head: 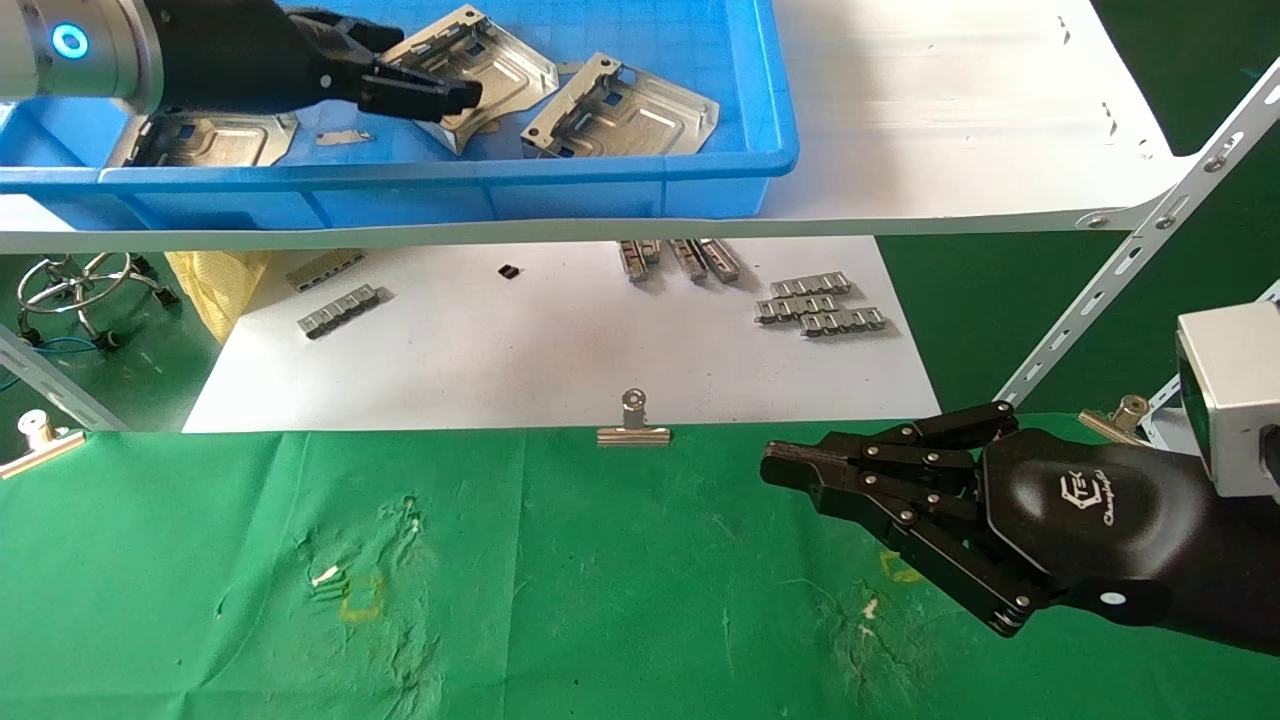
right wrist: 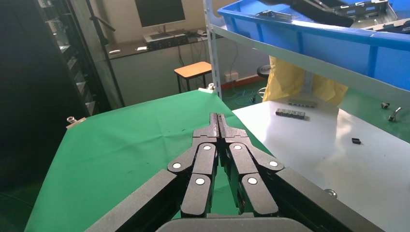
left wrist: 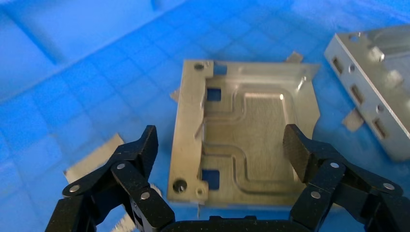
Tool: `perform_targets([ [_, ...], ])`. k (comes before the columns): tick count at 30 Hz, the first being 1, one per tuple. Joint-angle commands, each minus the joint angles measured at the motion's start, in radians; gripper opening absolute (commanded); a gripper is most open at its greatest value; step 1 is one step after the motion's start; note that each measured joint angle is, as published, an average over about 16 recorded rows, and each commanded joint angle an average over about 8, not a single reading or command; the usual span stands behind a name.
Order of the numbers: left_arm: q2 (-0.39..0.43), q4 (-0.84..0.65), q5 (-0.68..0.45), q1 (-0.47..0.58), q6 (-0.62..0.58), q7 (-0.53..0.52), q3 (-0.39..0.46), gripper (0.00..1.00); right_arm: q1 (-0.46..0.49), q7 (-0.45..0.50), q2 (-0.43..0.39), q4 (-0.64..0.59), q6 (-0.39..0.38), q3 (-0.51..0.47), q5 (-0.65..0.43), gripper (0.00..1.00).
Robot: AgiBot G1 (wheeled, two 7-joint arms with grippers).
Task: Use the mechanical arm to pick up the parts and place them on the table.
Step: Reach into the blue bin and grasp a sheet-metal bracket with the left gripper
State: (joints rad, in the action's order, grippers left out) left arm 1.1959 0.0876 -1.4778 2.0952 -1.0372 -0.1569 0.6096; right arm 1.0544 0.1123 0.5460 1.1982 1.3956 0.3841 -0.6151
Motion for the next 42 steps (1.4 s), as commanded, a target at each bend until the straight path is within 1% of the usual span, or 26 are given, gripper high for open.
perform_targets([
  [1, 0.002, -0.015, -0.001, 0.004, -0.004, 0.007, 0.001, 0.00, 0.000, 0.000, 0.000, 0.000, 0.000, 0.000, 0.000, 0.20],
  [6, 0.004, -0.032, 0.001, 0.008, -0.003, 0.025, -0.001, 0.00, 0.000, 0.000, 0.000, 0.000, 0.000, 0.000, 0.000, 0.82],
  [7, 0.004, -0.035, 0.001, 0.009, -0.002, 0.028, -0.001, 0.00, 0.000, 0.000, 0.000, 0.000, 0.000, 0.000, 0.000, 0.94],
  [8, 0.005, -0.038, 0.001, 0.010, -0.001, 0.031, -0.001, 0.00, 0.000, 0.000, 0.000, 0.000, 0.000, 0.000, 0.000, 1.00],
  [24, 0.007, -0.065, 0.011, 0.025, 0.049, 0.065, -0.009, 0.00, 0.000, 0.000, 0.000, 0.000, 0.000, 0.000, 0.000, 1.00],
  [29, -0.001, -0.062, 0.024, 0.036, 0.039, 0.077, -0.018, 0.00, 0.000, 0.000, 0.000, 0.000, 0.000, 0.000, 0.000, 1.00],
  [35, -0.028, -0.042, 0.058, 0.054, -0.044, 0.112, -0.041, 0.00, 0.000, 0.000, 0.000, 0.000, 0.000, 0.000, 0.000, 1.00],
  [42, -0.077, -0.014, 0.099, 0.065, -0.231, 0.175, -0.066, 0.00, 0.000, 0.000, 0.000, 0.000, 0.000, 0.000, 0.000, 1.00],
])
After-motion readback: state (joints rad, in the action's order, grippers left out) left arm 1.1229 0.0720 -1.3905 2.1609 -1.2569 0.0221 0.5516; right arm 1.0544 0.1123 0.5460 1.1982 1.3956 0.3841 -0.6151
